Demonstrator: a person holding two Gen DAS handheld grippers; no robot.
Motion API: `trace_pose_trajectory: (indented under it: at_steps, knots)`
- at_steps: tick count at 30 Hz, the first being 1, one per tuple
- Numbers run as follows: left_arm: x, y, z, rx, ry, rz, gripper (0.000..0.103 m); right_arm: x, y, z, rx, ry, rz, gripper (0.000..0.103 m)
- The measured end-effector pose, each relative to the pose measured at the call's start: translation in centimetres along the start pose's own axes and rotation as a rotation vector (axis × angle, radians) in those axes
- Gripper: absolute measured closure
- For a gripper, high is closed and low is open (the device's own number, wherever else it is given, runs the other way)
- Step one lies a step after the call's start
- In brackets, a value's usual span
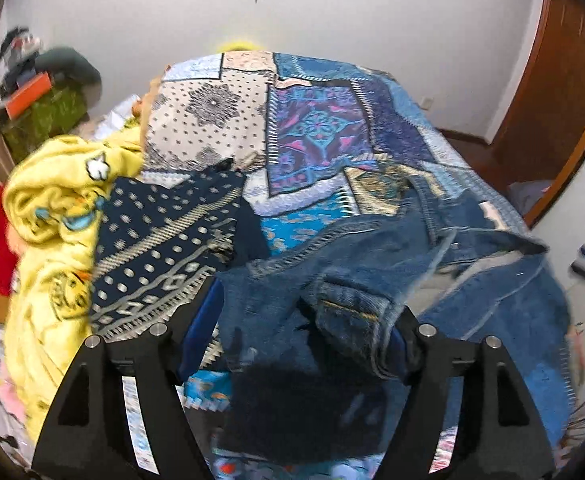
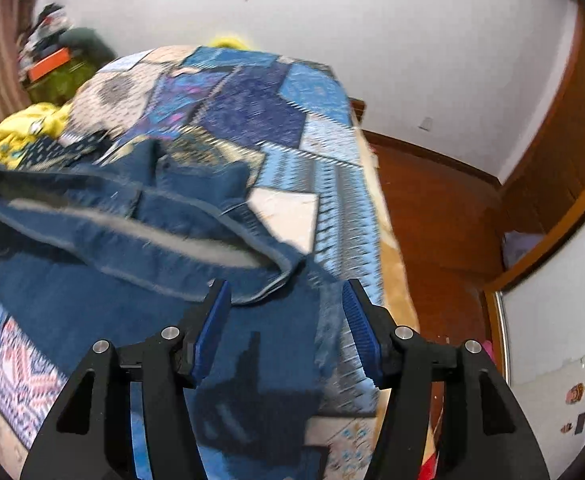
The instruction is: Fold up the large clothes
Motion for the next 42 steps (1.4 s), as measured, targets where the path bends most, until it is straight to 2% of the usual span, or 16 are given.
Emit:
trace_pose_trajectory:
  at_steps: [2,3,7,9,13,17,18,19,20,22,26,31,35,39,42]
  knots:
    - [-0.4,0.4,0.3,-0.048,0.001,-0.062,0.029,0.3,1.3,-0.4,-0.032,0.011,0.015,0.048]
    - [-0.5,0.6,0.6,-0.060,-0.005,-0.069,0.029,0.3,1.8,-0.6,-0.042,0.015,0.018,0.048]
    - [-1.1,0.7,1.1,-0.026,-0.040,0.049,0.026,1.1,3.4,-1.1,-0.042,0.044,0.063,0.048]
    - [-0.9,0.7,0.4,0.000,-0.029,0.076,0.025,1.7,3.9,-1.3,-0.021,0.063,0.100,0.048]
    - [0.6,0.6,-2.5,0.056,0.034,0.088,0.024,3.5,4.7,-2.2,-0.005,0.123,0.127,0.048]
    - [3.8,0.6,-5.9,0.116,0.150,0.125,0.024,5.3,5.0,-2.6,-0.011,0.176,0.126,0.048]
    - [4.8,0.6,-6.5,0.126,0.178,0.137,0.024,5.7,4.8,-2.4,0.001,0.180,0.136,0.046]
    - [5.7,0.5,-6.9,0.130,0.196,0.145,0.024,6.3,4.4,-2.1,0.019,0.187,0.141,0.039]
    - [6.2,0.5,-7.0,0.128,0.197,0.139,0.024,7.0,4.1,-1.7,0.038,0.201,0.144,0.034]
    - [7.0,0.7,-6.4,0.104,0.184,0.126,0.023,8.1,3.5,-1.1,0.073,0.221,0.157,0.033]
    - [9.2,1.1,-4.0,0.080,0.190,0.156,0.023,10.7,2.5,0.9,0.136,0.266,0.176,0.033]
    - [11.0,1.2,-0.6,0.093,0.176,0.198,0.023,11.2,1.2,3.9,0.159,0.207,0.104,0.033]
    - [11.4,1.7,1.8,0.059,0.141,0.205,0.023,10.8,-0.6,5.9,0.238,0.148,0.091,0.033]
    - [10.6,2.4,3.6,0.012,0.091,0.208,0.023,8.7,-2.3,7.4,0.310,0.062,0.091,0.033]
    - [9.2,2.1,4.0,0.039,0.055,0.241,0.023,6.5,-2.7,7.9,0.313,-0.003,0.089,0.033]
Point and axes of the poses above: each gripper's, at about its wrist camera, not at the fingertips, and x roughly the way its jaws point, y to its left, z to its top, the point moved 1 cm from there along x, roughly the way its jaws point, and after that the axes turned 5 degrees about -z, right-handed, at the moved point
